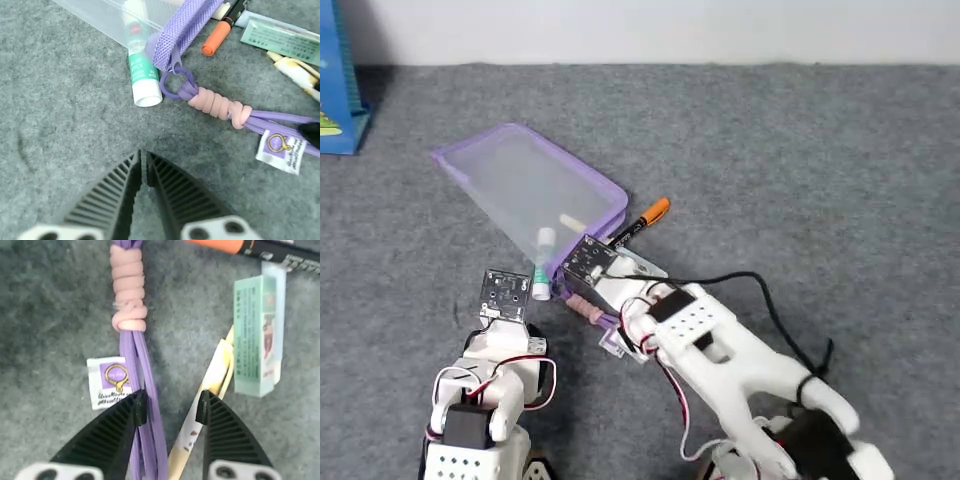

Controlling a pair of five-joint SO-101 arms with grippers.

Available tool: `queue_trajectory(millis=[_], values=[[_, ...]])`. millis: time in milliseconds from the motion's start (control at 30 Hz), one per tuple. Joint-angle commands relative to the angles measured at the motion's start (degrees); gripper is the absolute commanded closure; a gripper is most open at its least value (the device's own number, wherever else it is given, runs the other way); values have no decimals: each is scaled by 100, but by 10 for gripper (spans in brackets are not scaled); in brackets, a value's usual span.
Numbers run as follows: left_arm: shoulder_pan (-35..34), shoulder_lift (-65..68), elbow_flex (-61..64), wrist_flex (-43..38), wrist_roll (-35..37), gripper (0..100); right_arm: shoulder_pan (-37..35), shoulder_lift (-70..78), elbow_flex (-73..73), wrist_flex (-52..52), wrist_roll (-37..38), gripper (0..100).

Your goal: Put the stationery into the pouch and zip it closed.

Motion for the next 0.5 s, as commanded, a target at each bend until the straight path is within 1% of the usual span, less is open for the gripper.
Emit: queue_trajectory(millis=[0,100,167,267,300,333,467], values=[[0,-70,-48,9,35,983,-48,321,-334,-198,-53,820],[0,-70,-48,9,35,983,-48,347,-343,-154,-53,833],[0,-70,-48,9,35,983,-48,303,-343,-171,-53,881],[0,-70,-48,9,35,983,-48,224,-343,-171,-18,980],[0,-70,-48,9,35,983,-48,207,-343,-145,-9,996],[0,-70,-48,9,35,983,-48,207,-343,-119,-9,983],[0,-70,-48,9,35,983,-40,189,-343,110,-18,989]])
